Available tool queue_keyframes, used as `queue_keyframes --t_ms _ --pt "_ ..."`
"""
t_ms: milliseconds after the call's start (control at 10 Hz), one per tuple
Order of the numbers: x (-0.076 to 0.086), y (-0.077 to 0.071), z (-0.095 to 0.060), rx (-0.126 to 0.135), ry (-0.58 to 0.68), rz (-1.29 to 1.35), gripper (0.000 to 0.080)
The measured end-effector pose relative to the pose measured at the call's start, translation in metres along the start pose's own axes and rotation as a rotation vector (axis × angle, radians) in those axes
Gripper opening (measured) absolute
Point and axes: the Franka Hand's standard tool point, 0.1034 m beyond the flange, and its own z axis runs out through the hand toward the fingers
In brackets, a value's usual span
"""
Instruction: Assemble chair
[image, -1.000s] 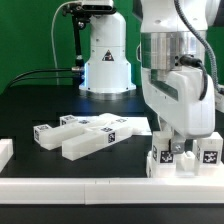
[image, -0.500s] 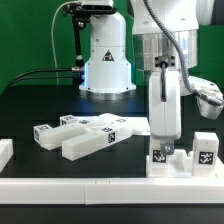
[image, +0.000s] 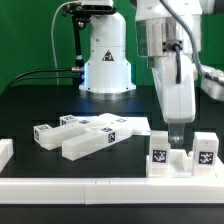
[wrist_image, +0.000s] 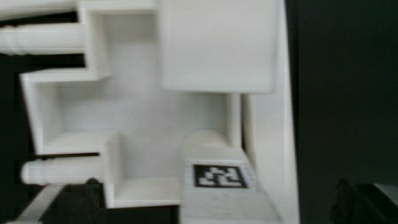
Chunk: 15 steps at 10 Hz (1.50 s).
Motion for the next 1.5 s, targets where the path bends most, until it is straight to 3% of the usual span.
queue_keyframes --t_ms 400,600,1000,1400,1500 --pt "-0.006 0.003 0.003 -0.007 -0.002 -0.029 0.0648" --pt "-0.013 0.004 -0.003 -0.001 -0.008 -0.129 0.0648" --pt "-0.012 0.031 -0.012 0.001 0.001 -0.579 0.0648" --pt "-0.009 0.031 -0.010 0.000 0.005 -0.857 0.0648" --pt "-0.003 0.030 -0.011 0.022 0.024 -1.047 0.0648"
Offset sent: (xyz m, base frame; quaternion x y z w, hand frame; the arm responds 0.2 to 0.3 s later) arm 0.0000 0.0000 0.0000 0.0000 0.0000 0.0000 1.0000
